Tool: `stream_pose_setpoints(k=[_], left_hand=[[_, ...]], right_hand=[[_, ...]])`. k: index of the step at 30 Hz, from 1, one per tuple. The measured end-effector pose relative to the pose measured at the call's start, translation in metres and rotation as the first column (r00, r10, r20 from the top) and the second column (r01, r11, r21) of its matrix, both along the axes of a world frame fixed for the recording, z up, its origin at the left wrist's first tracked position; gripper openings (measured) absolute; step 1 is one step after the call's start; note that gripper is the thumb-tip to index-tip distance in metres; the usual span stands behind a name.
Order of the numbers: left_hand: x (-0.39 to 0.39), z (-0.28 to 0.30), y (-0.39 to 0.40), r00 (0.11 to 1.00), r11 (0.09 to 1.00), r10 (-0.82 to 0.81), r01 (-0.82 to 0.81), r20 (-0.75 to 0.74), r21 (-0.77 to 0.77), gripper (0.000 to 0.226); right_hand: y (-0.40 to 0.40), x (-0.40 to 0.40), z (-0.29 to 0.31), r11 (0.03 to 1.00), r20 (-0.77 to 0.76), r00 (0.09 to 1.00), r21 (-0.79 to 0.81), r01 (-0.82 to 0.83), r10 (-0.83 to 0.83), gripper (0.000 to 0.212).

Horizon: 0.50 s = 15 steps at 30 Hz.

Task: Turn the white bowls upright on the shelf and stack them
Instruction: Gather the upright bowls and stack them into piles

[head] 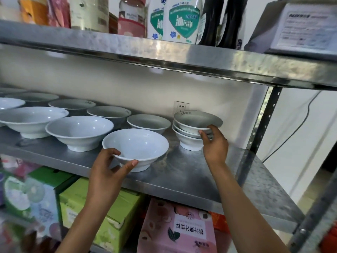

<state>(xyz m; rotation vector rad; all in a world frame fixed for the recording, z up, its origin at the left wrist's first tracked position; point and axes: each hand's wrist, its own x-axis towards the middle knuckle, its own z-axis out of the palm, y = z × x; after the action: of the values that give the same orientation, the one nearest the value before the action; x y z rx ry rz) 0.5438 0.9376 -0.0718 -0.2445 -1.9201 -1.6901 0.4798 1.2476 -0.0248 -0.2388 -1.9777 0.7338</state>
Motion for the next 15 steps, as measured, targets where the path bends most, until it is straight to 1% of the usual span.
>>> stream_pose_setpoints(k=[3, 5, 7, 10, 12, 15], left_hand=[[-0.002, -0.003, 0.002, 1.000, 1.000, -0.016, 0.017, -0.021, 0.023, 0.036], [-0.003, -0.004, 0.003, 0.999, 0.999, -0.024, 0.025, -0.034, 0.047, 0.037], [-0.004, -0.002, 0.004, 0.999, 0.997, -0.015, 0.018, -0.037, 0.077, 0.038], [-0.005, -0.001, 0.005, 0.999, 0.992, 0.004, 0.002, -0.046, 0.129, 0.042], [-0.005, 0.001, 0.007, 0.998, 0.988, 0.002, 0.006, -0.055, 0.152, 0.046], [-0.001, 0.012, 0.013, 0.996, 0.985, 0.009, 0.005, -0.085, 0.174, 0.044]], right_hand=[[0.005, -0.007, -0.007, 0.996, 0.014, 0.997, 0.041, 0.077, -0.078, 0.036], [0.009, -0.011, -0.010, 0.993, 0.049, 0.992, 0.047, 0.111, -0.113, 0.036], [0.007, -0.015, -0.014, 0.995, 0.113, 0.990, 0.059, 0.076, -0.083, 0.036], [-0.001, -0.016, -0.018, 0.998, 0.215, 0.976, 0.067, 0.018, -0.032, 0.045], [-0.003, -0.013, -0.020, 0.999, 0.256, 0.967, 0.053, -0.010, -0.003, 0.050], [-0.004, -0.007, -0.021, 1.000, 0.318, 0.948, -0.002, -0.025, 0.024, 0.057]])
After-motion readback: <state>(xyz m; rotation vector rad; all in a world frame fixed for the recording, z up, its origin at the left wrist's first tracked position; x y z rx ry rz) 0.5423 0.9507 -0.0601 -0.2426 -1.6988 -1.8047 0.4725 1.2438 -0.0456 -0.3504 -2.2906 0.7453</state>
